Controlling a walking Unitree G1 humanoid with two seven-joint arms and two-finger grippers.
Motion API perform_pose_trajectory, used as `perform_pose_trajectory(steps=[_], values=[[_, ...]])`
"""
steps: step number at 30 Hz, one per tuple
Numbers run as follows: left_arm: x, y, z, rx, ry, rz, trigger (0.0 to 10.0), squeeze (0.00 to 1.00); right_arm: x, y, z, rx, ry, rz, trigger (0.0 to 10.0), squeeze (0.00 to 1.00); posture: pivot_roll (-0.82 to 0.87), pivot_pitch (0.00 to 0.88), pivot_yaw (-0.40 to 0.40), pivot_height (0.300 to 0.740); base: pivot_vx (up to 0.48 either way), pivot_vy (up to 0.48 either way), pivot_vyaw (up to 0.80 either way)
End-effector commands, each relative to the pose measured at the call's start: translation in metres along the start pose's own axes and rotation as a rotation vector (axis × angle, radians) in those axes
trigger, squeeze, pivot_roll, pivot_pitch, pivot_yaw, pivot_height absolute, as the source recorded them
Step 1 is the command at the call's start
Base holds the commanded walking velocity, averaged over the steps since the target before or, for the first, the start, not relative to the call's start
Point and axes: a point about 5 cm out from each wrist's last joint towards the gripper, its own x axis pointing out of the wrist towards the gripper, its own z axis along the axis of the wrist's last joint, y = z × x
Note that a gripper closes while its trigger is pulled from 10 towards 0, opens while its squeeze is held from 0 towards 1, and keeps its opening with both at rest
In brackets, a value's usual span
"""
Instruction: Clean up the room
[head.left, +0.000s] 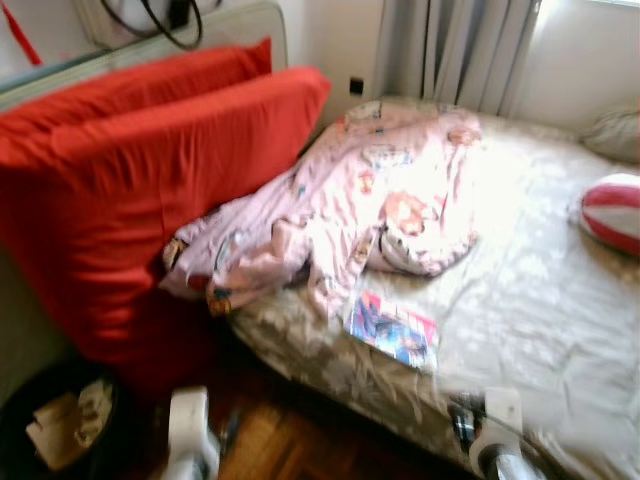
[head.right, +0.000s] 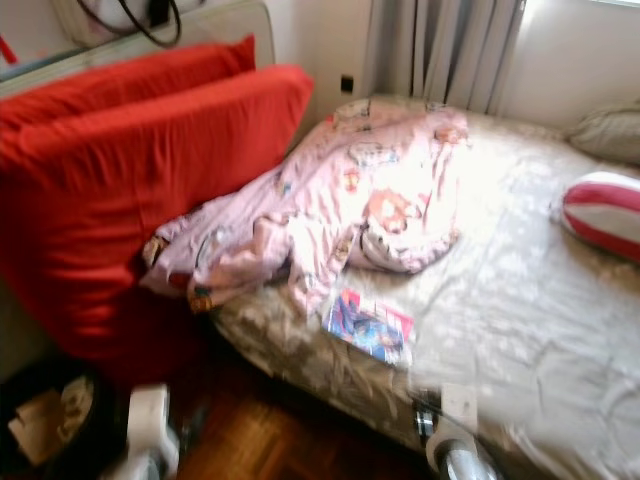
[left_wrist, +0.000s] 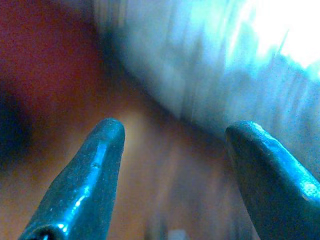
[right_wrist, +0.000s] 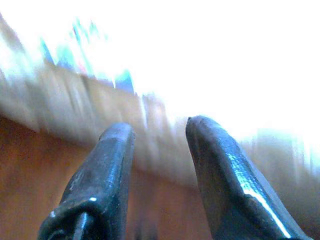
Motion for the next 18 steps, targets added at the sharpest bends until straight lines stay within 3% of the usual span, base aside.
perform_pose_trajectory(steps=[1,6,11,18], values=[[-0.003,0.007,0.005,0.014,-0.047,0.001,10.0,0.0,-0.001,-0.002,0.005,-0.021,-0.051,0.007,10.0,0.0,0.08,0.016,-0.014,0.74,0.0,0.0,0.0],[-0.005,0.003,0.016,0.042,-0.15,-0.037,10.0,0.0,0.0,0.003,0.019,0.032,-0.155,0.094,10.0,0.0,0.08,0.0,-0.03,0.74,0.0,0.0,0.0],[-0.014,0.003,0.019,0.027,-0.211,-0.017,10.0,0.0,-0.005,-0.013,0.027,0.057,-0.231,0.03,10.0,0.0,0.1,0.0,-0.057,0.74,0.0,0.0,0.0],[-0.018,0.008,0.024,0.053,-0.224,-0.059,10.0,0.0,-0.008,-0.008,0.037,-0.021,-0.287,0.151,10.0,0.0,0.09,0.0,-0.039,0.74,0.0,0.0,0.0]])
